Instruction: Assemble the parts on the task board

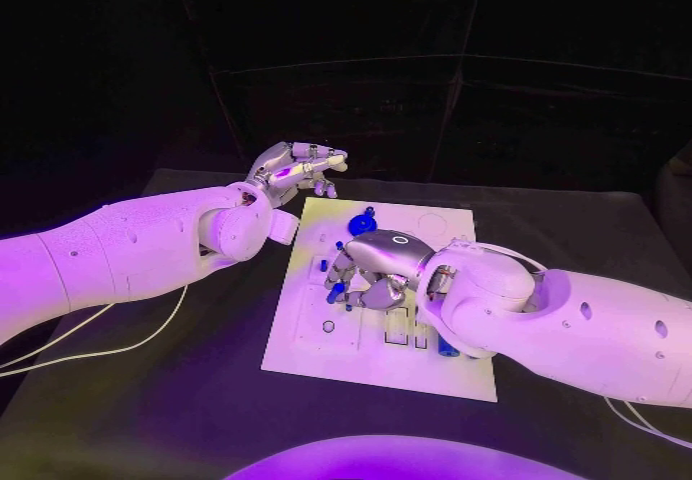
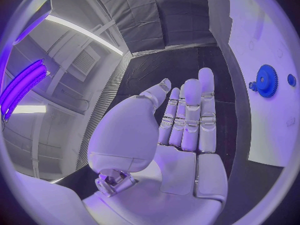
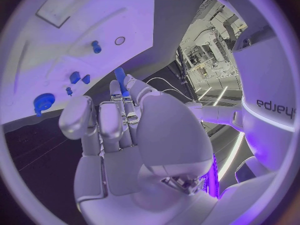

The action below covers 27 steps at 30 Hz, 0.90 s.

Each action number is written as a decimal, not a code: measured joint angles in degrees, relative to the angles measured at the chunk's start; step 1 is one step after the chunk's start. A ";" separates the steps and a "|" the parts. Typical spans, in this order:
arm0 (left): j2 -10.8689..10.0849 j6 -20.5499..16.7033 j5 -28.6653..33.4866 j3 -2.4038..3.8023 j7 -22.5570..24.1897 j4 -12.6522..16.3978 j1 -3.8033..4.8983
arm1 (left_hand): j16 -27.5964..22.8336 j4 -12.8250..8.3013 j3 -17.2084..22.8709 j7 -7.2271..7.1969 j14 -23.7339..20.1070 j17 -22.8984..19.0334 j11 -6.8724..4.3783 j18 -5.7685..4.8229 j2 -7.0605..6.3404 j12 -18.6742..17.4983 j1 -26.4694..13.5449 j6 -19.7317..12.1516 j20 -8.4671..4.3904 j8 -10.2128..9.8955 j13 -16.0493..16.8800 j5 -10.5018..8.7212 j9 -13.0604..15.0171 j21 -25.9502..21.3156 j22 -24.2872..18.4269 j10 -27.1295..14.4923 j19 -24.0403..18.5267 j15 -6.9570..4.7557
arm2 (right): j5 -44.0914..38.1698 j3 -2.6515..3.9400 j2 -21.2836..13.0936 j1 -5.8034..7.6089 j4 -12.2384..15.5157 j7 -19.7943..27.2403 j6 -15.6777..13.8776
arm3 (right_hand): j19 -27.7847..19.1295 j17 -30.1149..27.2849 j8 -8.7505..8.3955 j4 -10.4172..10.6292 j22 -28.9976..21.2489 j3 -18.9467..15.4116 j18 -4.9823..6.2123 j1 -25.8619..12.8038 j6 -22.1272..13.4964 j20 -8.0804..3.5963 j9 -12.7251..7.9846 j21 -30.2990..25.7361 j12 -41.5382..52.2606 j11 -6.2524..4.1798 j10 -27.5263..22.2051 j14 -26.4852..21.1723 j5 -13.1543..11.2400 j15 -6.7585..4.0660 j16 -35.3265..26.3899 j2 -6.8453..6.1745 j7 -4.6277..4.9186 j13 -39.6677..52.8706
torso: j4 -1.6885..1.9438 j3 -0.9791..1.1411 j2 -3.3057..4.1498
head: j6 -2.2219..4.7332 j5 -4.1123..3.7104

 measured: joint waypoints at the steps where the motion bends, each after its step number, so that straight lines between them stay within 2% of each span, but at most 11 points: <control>1: 0.10 0.01 0.00 0.00 0.00 -0.04 0.00 | 0.00 0.00 0.00 0.00 0.00 0.00 0.00 0.00 0.00 0.00 0.00 0.00 0.00 0.00 0.00 0.00 0.00 0.00 0.00 0.00 0.00 0.00 | -0.13 -0.02 0.54 -0.30 -0.38 0.22 0.18 | 0.00 0.00 -0.06 -0.01 0.00 0.01 0.00 0.00 0.00 0.00 0.00 0.00 0.00 0.00 0.00 0.00 0.00 0.00 0.00 0.00 0.00 0.00 | -0.01 0.00 0.01 | -0.02 0.16; 7: 0.58 0.07 0.00 0.00 0.00 -0.25 0.00 | 0.00 0.00 0.00 0.00 0.00 0.00 0.00 0.00 0.00 0.00 0.00 0.00 0.00 0.00 0.00 0.00 0.00 0.00 0.01 0.00 0.00 0.00 | -1.37 -0.17 2.99 -1.64 -2.68 1.33 1.77 | 0.00 -0.12 -0.07 0.12 -0.05 0.17 0.00 -0.23 0.00 0.00 -0.09 0.00 -0.23 0.00 0.00 0.00 0.35 0.00 0.00 -0.23 0.00 0.00 | -0.15 0.01 0.02 | -0.38 0.69; 17: 0.96 0.15 0.00 0.00 -0.02 -0.49 0.00 | -0.21 0.00 0.00 0.00 0.00 -0.08 0.00 0.00 0.00 -0.01 0.00 0.00 0.00 0.00 0.01 0.00 0.00 0.00 0.01 0.00 0.00 0.00 | -3.64 -0.17 4.94 -2.37 -4.85 1.97 4.17 | 0.00 -0.09 -0.11 0.01 -0.04 0.29 0.00 -0.23 -0.01 0.00 -0.22 0.00 -0.23 0.00 0.00 0.00 0.35 0.00 0.00 -0.23 0.00 0.00 | -0.05 0.05 -0.03 | -0.66 1.44; 27: 0.96 0.20 0.00 0.01 -0.03 -0.56 0.00 | -0.21 0.00 0.00 0.00 0.00 -0.07 0.00 0.00 0.00 -0.01 0.00 0.00 0.00 0.00 0.01 0.00 0.00 0.00 0.01 0.00 0.00 0.00 | -5.43 -0.22 5.43 -2.69 -5.79 1.60 6.76 | 0.00 -0.05 -0.27 -0.06 -0.04 0.35 0.01 -0.23 -0.02 0.00 -0.16 0.00 -0.44 0.00 -0.01 0.00 0.56 0.00 0.00 -0.23 0.00 0.00 | -0.07 0.07 -0.02 | -0.93 1.65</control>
